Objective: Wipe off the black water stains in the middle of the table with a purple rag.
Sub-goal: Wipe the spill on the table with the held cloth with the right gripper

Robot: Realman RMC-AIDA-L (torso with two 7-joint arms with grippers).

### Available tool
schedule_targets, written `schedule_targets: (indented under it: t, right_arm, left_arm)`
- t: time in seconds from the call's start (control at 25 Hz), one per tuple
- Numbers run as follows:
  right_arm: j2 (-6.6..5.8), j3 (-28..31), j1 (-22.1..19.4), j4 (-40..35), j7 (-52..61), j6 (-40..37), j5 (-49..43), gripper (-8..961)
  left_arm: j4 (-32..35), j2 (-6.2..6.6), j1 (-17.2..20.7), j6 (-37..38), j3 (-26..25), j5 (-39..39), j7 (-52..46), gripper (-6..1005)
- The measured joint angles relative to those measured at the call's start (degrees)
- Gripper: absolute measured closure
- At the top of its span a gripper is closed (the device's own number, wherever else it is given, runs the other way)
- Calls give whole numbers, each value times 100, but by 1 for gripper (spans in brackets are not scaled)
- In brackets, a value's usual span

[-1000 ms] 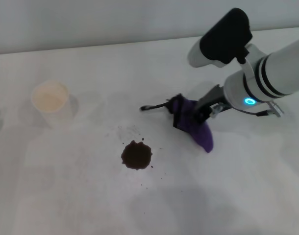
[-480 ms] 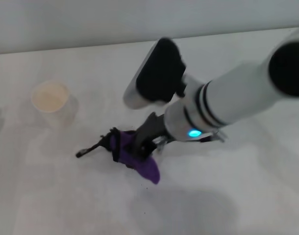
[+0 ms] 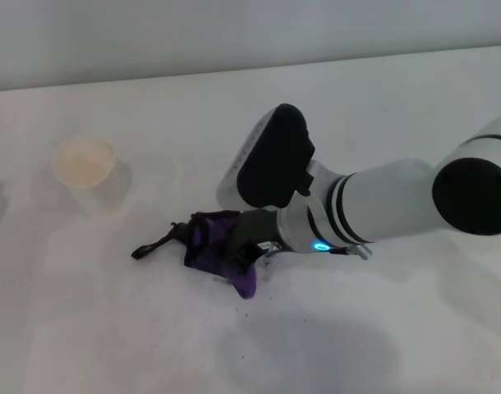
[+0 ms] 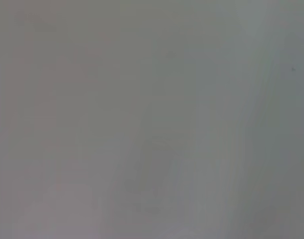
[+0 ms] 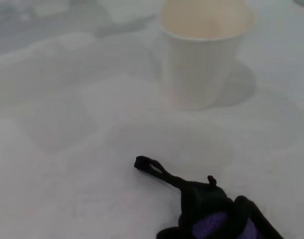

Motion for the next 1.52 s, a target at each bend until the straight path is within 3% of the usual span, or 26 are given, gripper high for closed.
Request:
schedule_targets:
  t: [0.48,0.88,1.04,1.2,1.52]
  right_arm:
    - [-13,546,-194,193,20,-278,-357,843]
    - [-5,197,-112,-185,-1118,1008,1296,847]
    - [-16,280,-126,-35,-1365,1094,1482,847]
    - [-41,821,-248,274,-1369,712,1180,846]
    - [-97,2389,-632,330,-1631,886,604,847]
  left_arm:
    - [5,2,-44,0,14,-4,-17,114]
    - [50,-4,-58,6,-3,-22,-20,113]
    - [33,-1,-108,15,-5,-23,-21,113]
    - [25,2,-141,14,-5,-52,-27,113]
    - [6,4,-193,4,-9,-95,-29,113]
